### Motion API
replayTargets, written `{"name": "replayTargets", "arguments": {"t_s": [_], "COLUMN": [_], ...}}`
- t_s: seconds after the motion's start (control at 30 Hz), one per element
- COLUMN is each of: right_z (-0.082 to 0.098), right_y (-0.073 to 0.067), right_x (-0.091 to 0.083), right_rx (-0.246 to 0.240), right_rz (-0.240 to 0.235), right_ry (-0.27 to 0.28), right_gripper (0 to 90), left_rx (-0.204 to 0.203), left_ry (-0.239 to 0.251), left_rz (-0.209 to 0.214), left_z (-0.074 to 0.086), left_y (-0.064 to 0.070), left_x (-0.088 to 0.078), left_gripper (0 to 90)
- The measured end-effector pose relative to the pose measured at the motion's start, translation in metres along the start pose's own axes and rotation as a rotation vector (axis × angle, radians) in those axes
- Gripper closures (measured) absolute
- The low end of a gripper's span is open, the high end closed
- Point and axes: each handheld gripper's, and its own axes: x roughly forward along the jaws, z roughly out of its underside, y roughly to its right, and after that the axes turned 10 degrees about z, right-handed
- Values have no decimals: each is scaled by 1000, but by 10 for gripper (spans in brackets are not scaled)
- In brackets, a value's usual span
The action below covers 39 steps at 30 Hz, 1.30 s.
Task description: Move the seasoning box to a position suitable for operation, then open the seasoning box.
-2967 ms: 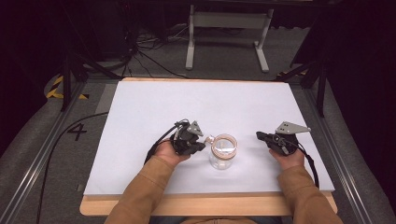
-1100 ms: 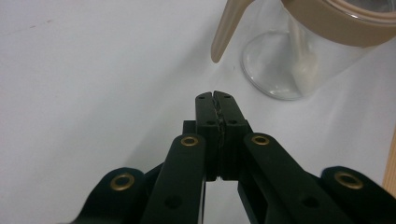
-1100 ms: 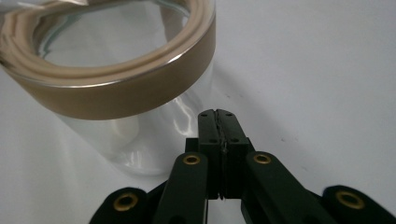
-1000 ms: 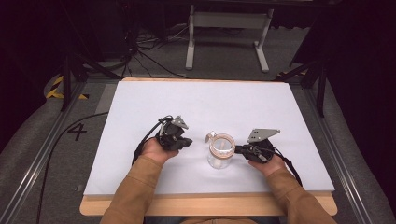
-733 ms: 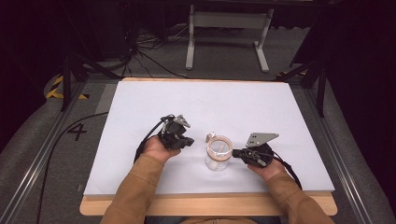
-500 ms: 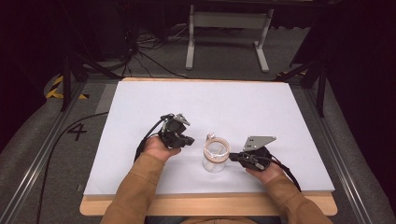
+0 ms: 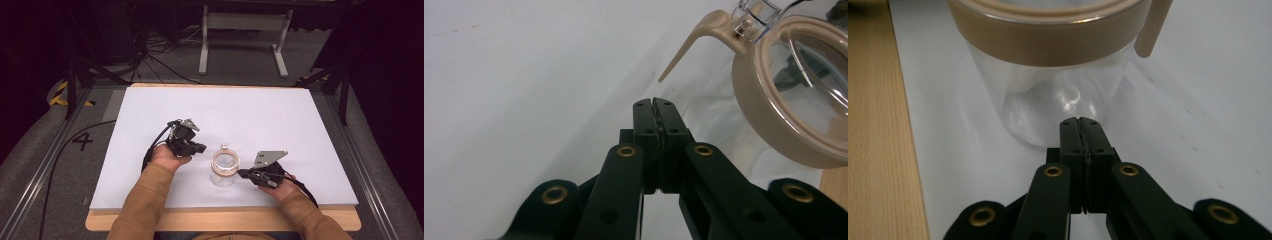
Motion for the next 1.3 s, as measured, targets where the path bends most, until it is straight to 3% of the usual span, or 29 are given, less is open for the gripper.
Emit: {"name": "replayTargets", "arguments": {"t_s": [0.1, 0.2, 0.37, 0.47, 0.6, 0.67, 0.77, 0.93, 1.1, 1.3], "right_z": [0, 0, 2, 2, 2, 3, 4, 4, 4, 4], "right_y": [1, 4, 10, 7, 3, -1, -4, -9, -13, -15], "right_x": [-1, -5, -14, -17, -18, -19, -22, -28, -31, -32], "right_rx": [-1, 0, 27, 24, 1, -3, -5, 0, -3, -3], "right_rz": [-2, 15, 39, 36, 32, 32, 27, 18, 6, -1], "right_ry": [3, 12, 43, 48, 48, 48, 56, 79, 86, 90], "right_gripper": [898, 898, 899, 899, 899, 899, 899, 899, 898, 898], "left_rx": [17, 33, 102, 130, 142, 138, 141, 146, 166, 160], "left_ry": [15, 79, 181, 186, 205, 243, 275, 239, 219, 192], "left_rz": [0, 15, 36, 41, 53, 64, 49, 61, 72, 77], "left_z": [-2, -4, -11, -16, -22, -25, -28, -32, -35, -35], "left_y": [0, 4, 17, 23, 27, 28, 28, 26, 27, 25], "left_x": [-3, -10, -20, -19, -16, -12, -8, 7, 10, 13], "left_gripper": [897, 898, 899, 899, 899, 899, 898, 899, 898, 899]}}
